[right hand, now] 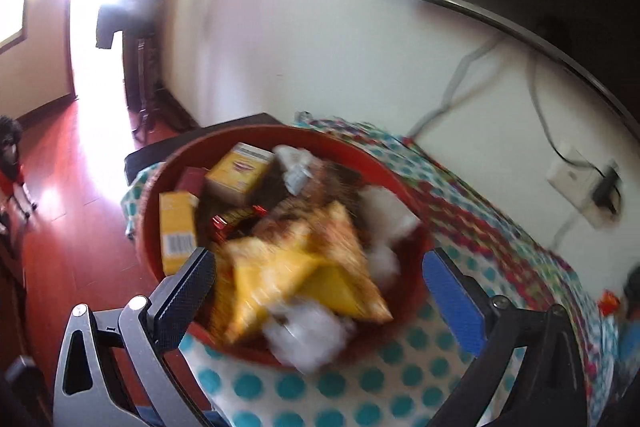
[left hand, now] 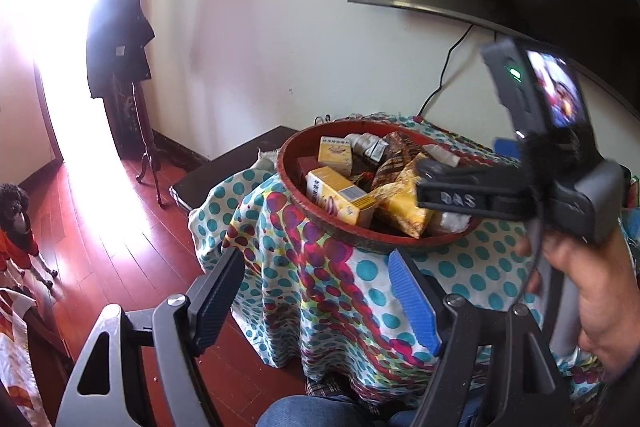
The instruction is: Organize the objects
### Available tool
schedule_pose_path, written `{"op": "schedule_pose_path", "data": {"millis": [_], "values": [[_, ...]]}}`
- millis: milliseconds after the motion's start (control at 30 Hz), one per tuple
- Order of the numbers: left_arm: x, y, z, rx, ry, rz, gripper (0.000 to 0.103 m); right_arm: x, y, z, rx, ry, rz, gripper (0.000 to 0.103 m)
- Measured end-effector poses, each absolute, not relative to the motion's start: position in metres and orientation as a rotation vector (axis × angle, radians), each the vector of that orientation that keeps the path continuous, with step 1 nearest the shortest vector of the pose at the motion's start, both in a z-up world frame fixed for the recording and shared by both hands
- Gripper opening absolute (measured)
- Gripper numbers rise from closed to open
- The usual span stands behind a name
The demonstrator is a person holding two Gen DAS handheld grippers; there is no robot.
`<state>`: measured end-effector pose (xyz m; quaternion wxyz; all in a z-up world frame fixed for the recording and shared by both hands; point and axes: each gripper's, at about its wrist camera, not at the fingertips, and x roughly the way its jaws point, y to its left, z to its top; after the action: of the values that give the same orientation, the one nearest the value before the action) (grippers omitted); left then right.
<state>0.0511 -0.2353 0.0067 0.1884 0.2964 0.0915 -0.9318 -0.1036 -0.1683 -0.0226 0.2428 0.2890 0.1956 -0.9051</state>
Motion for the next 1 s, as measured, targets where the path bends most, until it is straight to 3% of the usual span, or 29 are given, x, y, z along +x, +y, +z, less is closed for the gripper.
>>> {"op": "schedule_pose_path", "data": {"millis": [233,600,1000], "values": [[0.040,-0.196,0.032,0.805,0.201,-2.647,0.084,-0.079,-0.084,-0.016,0.854,0.411,-2.641,0.103],[0.031,-0.157,0.059,0.759,0.149,-2.646,0.084,-0.062,0.022,-0.012,0.920,0.103,-2.673,0.103],[0.032,-0.145,0.068,0.737,0.121,-2.670,0.085,-0.051,0.042,-0.012,0.900,0.095,-2.681,0.103]]}}
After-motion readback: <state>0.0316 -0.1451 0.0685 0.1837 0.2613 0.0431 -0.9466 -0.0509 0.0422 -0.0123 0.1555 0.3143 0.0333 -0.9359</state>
